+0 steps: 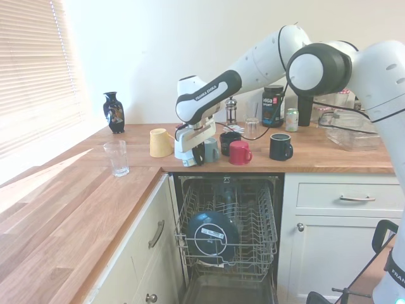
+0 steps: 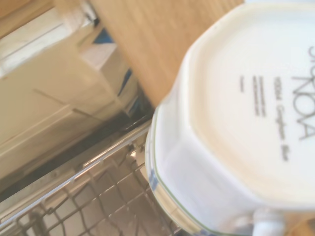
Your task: Unload a mug from dishwasher
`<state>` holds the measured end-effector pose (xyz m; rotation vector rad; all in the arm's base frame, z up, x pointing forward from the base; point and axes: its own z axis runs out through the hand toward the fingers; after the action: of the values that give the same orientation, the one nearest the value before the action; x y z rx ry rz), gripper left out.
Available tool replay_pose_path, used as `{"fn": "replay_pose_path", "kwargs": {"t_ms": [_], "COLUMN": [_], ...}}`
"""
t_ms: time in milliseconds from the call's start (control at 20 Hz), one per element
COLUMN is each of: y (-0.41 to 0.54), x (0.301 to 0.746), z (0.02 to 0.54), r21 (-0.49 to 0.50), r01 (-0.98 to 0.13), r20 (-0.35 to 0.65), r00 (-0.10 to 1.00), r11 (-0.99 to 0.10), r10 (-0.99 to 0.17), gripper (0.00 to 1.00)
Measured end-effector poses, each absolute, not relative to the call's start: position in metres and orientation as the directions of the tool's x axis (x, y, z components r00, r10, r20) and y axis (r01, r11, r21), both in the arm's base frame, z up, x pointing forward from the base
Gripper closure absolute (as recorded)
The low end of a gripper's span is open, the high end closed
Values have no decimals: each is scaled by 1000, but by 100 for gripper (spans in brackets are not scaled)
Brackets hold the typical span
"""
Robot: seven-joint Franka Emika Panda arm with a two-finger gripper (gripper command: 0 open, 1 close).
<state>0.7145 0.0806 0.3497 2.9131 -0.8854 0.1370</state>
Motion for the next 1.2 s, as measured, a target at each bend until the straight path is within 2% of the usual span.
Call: {"fn": "replay_pose_path", "kwargs": {"t_ms": [500,550,1200], "y": [68,67,62], "x": [732,733,732], "z": [338,338,337], "r21": [82,85,109], "r01": [-582,-583,-589], "r20": [87,85,68], "r00": [813,813,808], "r11": [-809,-808,-801], "r10": [-576,-577,-585], "gripper": [100,0,0]}}
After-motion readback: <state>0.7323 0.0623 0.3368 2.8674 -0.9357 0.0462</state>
